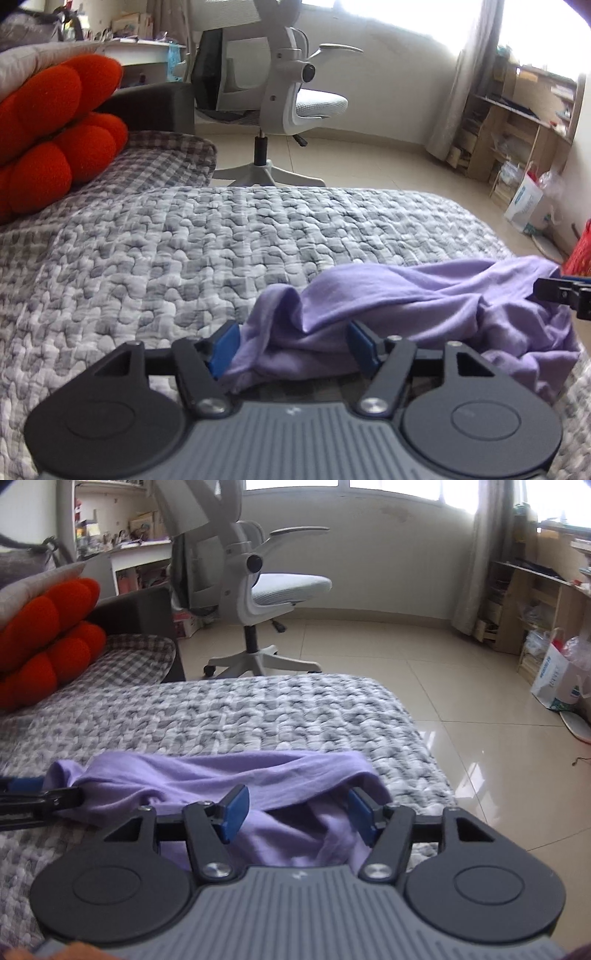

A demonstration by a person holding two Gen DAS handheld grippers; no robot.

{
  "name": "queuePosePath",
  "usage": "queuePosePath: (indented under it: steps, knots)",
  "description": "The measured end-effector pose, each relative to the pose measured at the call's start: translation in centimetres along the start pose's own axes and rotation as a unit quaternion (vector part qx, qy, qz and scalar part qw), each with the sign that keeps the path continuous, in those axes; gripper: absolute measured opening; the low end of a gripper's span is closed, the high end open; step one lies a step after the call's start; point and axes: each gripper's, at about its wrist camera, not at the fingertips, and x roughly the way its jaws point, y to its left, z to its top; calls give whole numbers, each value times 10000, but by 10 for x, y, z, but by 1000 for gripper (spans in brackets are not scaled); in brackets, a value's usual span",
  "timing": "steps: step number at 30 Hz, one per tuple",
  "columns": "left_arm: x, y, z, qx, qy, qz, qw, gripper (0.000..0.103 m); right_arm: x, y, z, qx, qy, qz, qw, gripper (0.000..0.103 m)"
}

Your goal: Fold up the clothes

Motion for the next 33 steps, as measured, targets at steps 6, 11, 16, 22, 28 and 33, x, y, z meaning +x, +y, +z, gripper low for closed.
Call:
queuePosePath:
  steps: [6,11,16,22,28,33]
  knots:
    - [-7,7,14,-4,-332,225,9992,5,2,1,-3,-99,11,23,9999,63]
    - [-60,67,41,-697,-1474,902,9825,1,2,-4,-4,-59,28,11,10000,62]
    - [-64,92,41,-1031,-1443,930,9797,1,5,9,-7,-350,112,70,9993,62]
    - [-56,97,36,-1097,-1210,819,9832,1,13,25,-16,-798,331,88,9962,63]
    - [-45,94,33,-996,-871,697,9888,1,26,16,-22,-803,516,45,9954,37]
    - [-75,114,37,-1570,-1593,933,9702,1,2,11,-10,-646,-278,41,9975,16]
